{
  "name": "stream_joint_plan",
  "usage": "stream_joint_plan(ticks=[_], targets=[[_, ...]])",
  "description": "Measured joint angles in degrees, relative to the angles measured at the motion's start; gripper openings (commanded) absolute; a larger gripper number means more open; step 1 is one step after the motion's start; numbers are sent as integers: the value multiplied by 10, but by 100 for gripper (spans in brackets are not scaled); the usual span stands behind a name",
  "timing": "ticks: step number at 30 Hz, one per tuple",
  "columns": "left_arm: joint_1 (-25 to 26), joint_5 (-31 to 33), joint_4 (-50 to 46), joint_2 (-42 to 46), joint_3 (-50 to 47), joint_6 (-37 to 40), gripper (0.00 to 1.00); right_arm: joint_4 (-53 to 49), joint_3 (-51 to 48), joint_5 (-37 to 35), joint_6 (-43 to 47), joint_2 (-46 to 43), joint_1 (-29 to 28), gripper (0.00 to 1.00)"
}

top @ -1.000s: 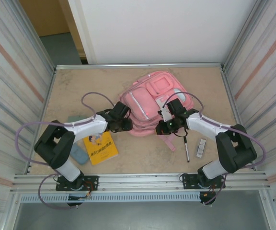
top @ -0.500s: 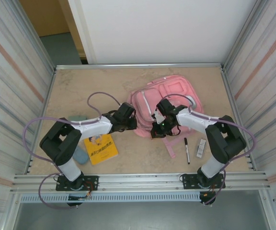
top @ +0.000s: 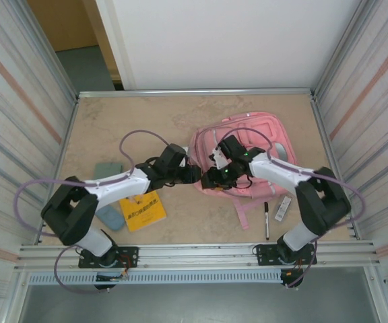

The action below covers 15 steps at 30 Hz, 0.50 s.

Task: Pack the student bag

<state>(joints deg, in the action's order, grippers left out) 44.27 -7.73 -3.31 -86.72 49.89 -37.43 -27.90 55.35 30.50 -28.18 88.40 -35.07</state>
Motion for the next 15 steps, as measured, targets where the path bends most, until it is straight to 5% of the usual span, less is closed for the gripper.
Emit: stream_joint_plan(ticks=[9, 15], targets=[[110, -2, -92, -32, 85, 78, 46, -30, -70, -121, -16, -185, 91, 52], [135, 28, -121, -96, 136, 72, 39, -63, -74, -160, -13, -191, 104, 53]])
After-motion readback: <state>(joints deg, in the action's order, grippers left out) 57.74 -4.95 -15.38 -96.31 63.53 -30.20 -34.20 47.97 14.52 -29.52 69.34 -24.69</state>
